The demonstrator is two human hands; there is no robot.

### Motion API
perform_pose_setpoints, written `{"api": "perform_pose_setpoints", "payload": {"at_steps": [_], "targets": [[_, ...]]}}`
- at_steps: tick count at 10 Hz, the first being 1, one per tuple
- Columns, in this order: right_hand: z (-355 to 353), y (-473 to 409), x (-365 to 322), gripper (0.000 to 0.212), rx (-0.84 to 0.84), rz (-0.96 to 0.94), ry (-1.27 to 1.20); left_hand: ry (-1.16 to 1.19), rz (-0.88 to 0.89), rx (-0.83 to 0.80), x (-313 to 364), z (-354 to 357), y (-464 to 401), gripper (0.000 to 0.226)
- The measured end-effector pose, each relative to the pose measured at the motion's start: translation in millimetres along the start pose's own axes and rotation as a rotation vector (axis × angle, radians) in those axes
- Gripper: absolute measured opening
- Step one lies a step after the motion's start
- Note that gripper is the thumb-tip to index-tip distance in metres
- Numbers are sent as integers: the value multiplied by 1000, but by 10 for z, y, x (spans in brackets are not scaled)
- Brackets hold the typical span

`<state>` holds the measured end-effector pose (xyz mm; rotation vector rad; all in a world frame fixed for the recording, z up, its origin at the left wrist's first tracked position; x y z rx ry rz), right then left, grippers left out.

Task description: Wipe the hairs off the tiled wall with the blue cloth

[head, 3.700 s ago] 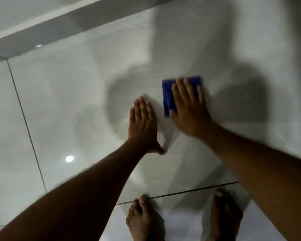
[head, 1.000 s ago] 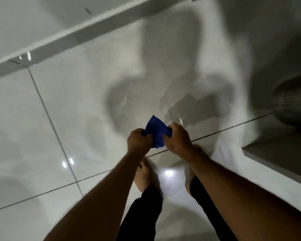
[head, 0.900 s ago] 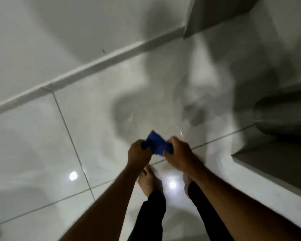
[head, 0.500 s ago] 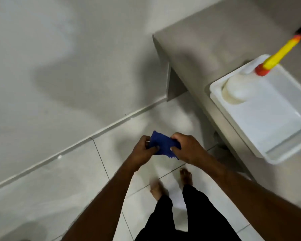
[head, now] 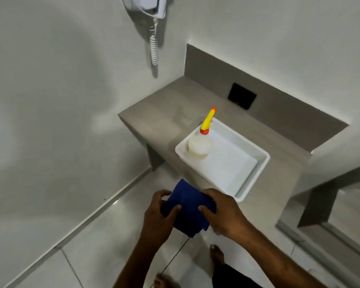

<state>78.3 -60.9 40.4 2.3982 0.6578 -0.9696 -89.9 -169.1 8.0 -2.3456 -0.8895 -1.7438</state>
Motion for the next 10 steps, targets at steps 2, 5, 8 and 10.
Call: {"api": "perform_pose_setpoints", "payload": {"at_steps": [2,5,8,10], "targets": [[-767,-521,421,31,150,-39,64,-178,152,6,667,680,-584,36],[-1146,-1297,1078,26,-105,138,267,-919,9,-61,986,1586,-1399,36],[-960,-1438,1270,40,-346,107,572,-1203,-52,-91,838,1750,-1335,41],[-1168,-1504,1076,39,-178,18,771,-1182,84,225,1058,1405,-1254,64]]}}
Point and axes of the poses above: each hand's wrist, its own y-axis away from the middle knuckle, its own z-axis out of the palm, x = y × z, the point moved 2 cm from there along -y, towards the middle knuckle, and after that the axes turned 2 degrees about -y, right-handed, at the moved point
